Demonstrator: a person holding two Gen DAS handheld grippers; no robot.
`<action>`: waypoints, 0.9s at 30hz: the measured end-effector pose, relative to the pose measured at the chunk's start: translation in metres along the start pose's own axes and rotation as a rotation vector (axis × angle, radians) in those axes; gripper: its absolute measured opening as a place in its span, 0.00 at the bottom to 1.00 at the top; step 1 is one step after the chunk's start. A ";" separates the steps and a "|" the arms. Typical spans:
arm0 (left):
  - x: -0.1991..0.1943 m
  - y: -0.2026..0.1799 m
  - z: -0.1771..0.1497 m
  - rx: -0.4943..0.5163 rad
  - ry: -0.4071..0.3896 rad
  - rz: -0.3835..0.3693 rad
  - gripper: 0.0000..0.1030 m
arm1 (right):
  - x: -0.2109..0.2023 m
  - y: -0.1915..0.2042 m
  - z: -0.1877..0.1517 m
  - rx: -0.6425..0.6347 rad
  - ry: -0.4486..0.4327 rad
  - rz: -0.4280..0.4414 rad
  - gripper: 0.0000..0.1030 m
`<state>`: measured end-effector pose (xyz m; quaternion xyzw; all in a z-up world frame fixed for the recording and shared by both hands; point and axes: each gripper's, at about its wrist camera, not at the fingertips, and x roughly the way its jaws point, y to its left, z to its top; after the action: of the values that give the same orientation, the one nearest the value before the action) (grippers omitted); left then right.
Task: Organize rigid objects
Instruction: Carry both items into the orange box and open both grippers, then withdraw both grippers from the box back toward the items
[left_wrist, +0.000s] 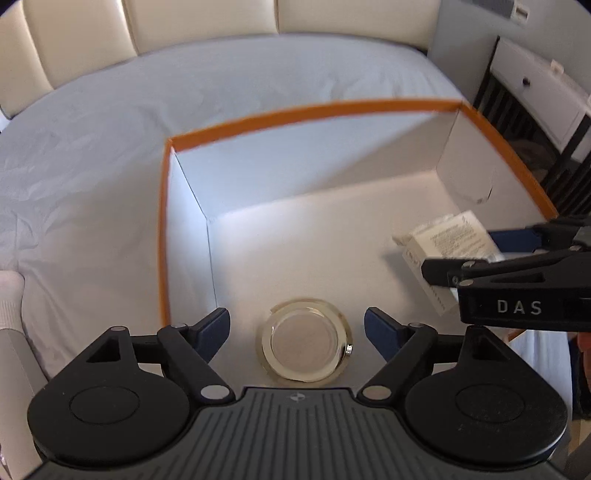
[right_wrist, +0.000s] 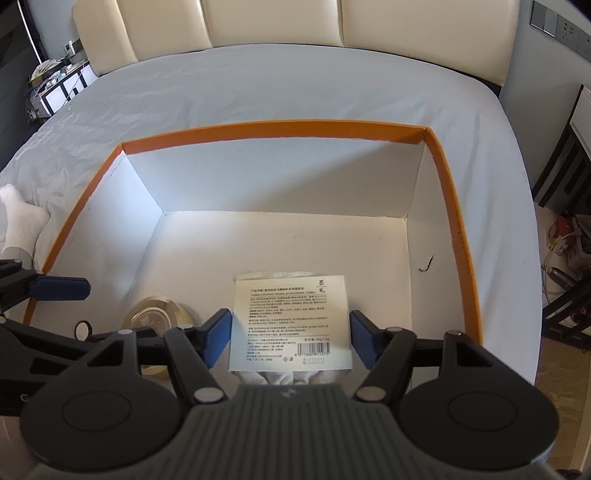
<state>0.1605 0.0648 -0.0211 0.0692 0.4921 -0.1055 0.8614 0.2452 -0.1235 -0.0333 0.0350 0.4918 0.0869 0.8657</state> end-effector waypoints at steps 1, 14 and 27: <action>-0.005 0.003 -0.001 -0.016 -0.018 -0.014 0.93 | 0.000 -0.001 0.001 0.000 0.000 -0.002 0.66; -0.073 0.077 -0.017 -0.325 -0.342 0.004 0.86 | 0.011 0.016 0.011 0.006 0.060 0.006 0.67; -0.044 0.092 -0.050 -0.459 -0.238 -0.164 0.69 | 0.050 0.081 0.018 -0.183 0.140 -0.108 0.67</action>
<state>0.1201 0.1704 -0.0070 -0.1807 0.4022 -0.0682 0.8950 0.2757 -0.0341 -0.0543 -0.0768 0.5421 0.0868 0.8323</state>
